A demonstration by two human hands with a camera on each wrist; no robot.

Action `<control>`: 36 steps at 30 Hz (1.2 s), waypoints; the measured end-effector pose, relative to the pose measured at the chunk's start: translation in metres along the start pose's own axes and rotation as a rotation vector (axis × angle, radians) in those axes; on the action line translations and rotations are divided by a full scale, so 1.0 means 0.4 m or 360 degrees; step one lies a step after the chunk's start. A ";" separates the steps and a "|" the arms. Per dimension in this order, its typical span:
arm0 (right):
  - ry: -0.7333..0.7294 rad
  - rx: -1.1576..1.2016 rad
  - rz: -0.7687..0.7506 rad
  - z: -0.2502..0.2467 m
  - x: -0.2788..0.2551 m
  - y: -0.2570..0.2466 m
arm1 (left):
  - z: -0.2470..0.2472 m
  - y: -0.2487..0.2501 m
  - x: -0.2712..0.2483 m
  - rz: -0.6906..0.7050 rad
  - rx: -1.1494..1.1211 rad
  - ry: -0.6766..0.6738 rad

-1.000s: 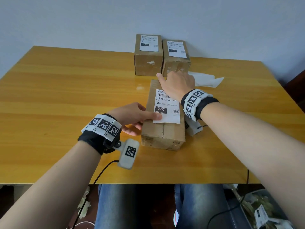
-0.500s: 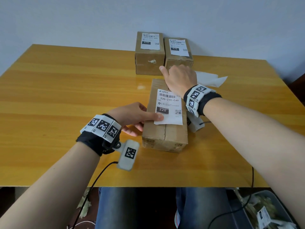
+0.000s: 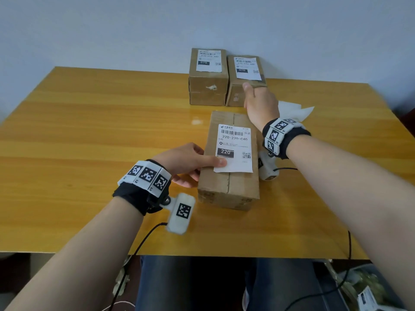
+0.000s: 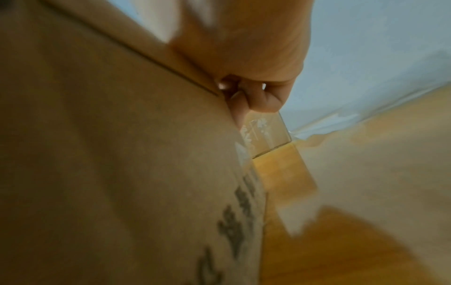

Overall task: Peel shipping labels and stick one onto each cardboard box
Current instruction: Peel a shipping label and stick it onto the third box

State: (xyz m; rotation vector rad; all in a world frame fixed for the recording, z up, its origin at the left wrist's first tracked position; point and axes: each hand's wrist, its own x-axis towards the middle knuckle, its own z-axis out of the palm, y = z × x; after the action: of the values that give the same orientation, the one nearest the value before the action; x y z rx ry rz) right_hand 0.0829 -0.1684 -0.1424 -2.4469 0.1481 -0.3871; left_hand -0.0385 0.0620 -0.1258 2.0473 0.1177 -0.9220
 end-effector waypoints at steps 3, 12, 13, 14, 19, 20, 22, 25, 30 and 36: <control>-0.0030 0.0034 -0.0004 -0.013 -0.011 0.002 | 0.000 0.001 0.001 0.0000 0.0009 0.0005; -0.0773 -0.0002 -0.0194 -0.076 -0.084 -0.014 | -0.001 0.001 -0.024 0.0047 0.0019 0.0078; -0.0802 -0.0052 -0.0219 -0.078 -0.090 -0.013 | -0.005 0.003 -0.031 0.0056 0.0049 0.0096; -0.0796 -0.0091 -0.0217 -0.083 -0.095 -0.014 | -0.011 0.004 -0.039 0.0049 0.0075 0.0120; -0.0678 -0.0171 -0.0043 -0.118 -0.122 -0.016 | -0.073 -0.022 -0.056 0.0099 -0.0129 0.0563; -0.0673 -0.0149 -0.0024 -0.123 -0.130 -0.018 | -0.088 -0.029 -0.058 0.0117 -0.0231 0.0694; -0.0701 -0.0054 -0.0011 -0.128 -0.148 -0.029 | -0.113 -0.042 -0.061 0.0122 -0.0407 0.0910; -0.0740 -0.0007 0.0022 -0.129 -0.176 -0.055 | -0.124 -0.045 -0.060 0.0135 -0.0544 0.0954; -0.0633 -0.0262 0.0081 -0.146 -0.210 -0.099 | -0.079 -0.029 -0.060 0.0171 -0.0687 0.0832; -0.1145 -0.0339 0.0072 -0.163 -0.233 -0.106 | -0.027 -0.015 -0.040 0.0294 -0.0603 0.0514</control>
State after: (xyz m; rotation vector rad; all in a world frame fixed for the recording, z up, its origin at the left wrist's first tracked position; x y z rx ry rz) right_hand -0.0256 -0.1549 -0.0898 -2.6225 -0.0700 0.5604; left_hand -0.0462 0.0777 -0.1156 1.7991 0.2523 -0.4126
